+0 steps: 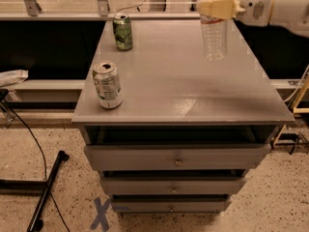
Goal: Place water bottle upright
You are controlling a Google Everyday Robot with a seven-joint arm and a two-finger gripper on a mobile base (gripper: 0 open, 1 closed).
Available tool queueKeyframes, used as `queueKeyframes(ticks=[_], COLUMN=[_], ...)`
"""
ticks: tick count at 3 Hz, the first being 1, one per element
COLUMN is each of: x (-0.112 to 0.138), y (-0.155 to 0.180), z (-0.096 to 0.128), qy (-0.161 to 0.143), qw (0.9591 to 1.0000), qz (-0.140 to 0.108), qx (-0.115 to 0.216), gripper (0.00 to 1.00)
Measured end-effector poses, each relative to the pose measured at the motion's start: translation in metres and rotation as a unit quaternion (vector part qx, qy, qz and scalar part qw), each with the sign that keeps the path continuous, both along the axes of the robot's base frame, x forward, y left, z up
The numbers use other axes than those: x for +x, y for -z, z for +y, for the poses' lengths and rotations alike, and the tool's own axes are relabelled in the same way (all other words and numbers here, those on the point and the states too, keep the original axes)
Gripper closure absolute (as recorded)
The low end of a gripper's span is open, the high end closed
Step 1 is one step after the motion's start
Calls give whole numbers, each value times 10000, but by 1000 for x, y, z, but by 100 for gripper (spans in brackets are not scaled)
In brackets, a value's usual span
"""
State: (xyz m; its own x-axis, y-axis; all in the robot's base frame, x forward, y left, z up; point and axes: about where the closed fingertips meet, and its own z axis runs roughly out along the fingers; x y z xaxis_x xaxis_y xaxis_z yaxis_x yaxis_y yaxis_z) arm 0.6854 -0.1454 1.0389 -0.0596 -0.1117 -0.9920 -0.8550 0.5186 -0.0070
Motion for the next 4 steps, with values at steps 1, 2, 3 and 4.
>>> queueKeyframes(ticks=[1, 2, 3, 4], x=[3, 0, -6, -15], y=[5, 7, 5, 8], z=[8, 13, 15, 18], qy=[-85, -175, -209, -194], qw=[9946, 9864, 9847, 9875], qz=[-218, -460, -742, -971], qx=[1008, 1567, 1566, 1224], gripper=[100, 100, 100, 100])
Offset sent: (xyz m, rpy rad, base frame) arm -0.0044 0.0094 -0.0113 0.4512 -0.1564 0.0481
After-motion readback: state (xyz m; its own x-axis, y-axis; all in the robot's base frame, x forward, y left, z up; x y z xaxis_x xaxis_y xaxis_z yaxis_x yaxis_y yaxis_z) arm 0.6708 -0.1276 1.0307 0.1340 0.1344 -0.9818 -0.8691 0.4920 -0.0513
